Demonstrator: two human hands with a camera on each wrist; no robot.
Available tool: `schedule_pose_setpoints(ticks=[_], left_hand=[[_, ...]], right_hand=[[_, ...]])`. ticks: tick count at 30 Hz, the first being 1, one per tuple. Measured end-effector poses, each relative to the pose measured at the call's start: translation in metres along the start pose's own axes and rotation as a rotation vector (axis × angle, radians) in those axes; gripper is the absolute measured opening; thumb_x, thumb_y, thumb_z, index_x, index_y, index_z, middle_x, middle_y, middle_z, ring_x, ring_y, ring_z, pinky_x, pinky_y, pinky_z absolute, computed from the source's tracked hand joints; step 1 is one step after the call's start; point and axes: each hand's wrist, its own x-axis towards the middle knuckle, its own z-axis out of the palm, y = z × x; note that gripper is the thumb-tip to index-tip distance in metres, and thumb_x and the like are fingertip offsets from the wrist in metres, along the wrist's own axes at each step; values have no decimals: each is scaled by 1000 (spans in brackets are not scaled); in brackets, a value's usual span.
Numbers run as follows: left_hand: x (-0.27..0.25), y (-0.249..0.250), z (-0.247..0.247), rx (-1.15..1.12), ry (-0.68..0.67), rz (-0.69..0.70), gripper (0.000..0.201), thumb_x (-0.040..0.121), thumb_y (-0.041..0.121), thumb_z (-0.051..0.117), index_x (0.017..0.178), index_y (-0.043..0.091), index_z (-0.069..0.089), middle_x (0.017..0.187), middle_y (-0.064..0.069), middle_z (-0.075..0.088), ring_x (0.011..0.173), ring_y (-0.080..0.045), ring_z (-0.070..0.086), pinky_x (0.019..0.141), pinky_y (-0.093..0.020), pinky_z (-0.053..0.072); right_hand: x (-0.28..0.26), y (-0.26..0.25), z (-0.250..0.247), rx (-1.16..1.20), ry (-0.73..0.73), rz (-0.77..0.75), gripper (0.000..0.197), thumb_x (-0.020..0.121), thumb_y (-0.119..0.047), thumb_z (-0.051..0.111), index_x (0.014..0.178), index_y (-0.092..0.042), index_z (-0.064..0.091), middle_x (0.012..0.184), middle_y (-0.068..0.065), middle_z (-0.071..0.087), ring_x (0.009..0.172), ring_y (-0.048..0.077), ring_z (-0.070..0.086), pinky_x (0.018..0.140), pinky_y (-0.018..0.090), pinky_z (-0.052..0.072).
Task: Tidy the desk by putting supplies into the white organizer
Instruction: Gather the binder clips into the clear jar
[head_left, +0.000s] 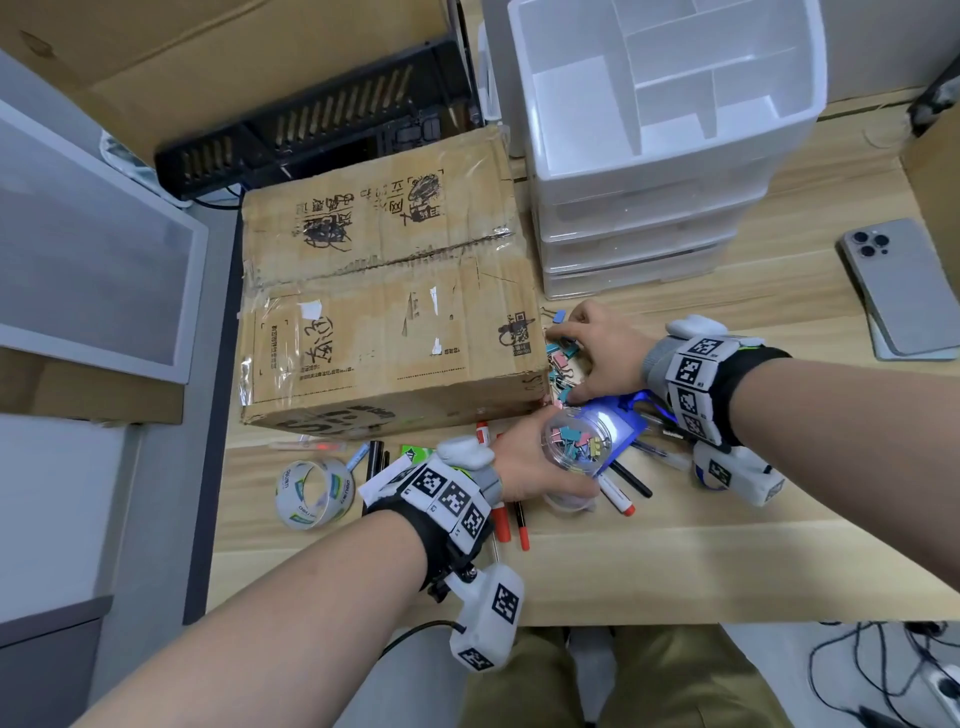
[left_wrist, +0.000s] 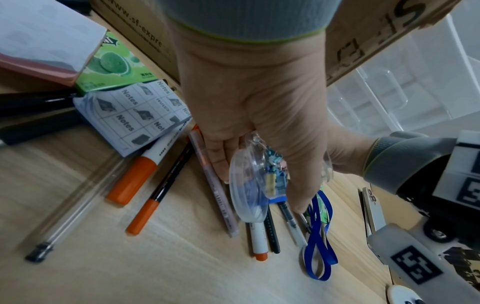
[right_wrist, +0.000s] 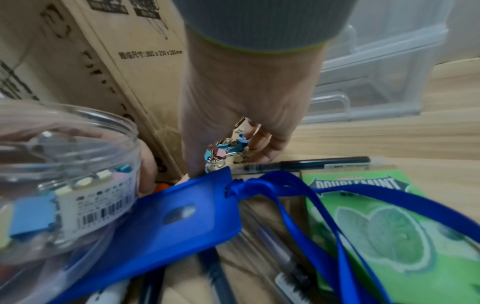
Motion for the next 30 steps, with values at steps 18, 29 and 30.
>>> schedule_pose_setpoints(ticks=[18, 29, 30], left_hand=[[0, 9, -1, 5, -18, -30, 62, 66, 9, 91, 118, 15, 58, 111, -4, 72, 102, -15, 69, 89, -24, 54], [6, 5, -1, 33, -25, -30, 74, 62, 19, 94, 124, 19, 53, 113, 2, 70, 106, -12, 67, 99, -36, 53], [7, 4, 0, 38, -21, -36, 73, 61, 21, 94, 122, 20, 54, 112, 2, 71, 105, -12, 68, 99, -37, 53]], right_hand=[[9, -11, 9, 82, 104, 20, 29, 84, -24, 68, 113, -17, 68, 118, 8, 45, 106, 28, 53, 93, 33, 45], [10, -20, 6, -16, 55, 76, 76, 63, -44, 84, 130, -23, 53, 122, 10, 39, 105, 30, 49, 92, 39, 50], [11, -20, 5, -9, 67, 88, 67, 68, -38, 83, 127, -22, 55, 122, 10, 39, 106, 30, 49, 93, 39, 50]])
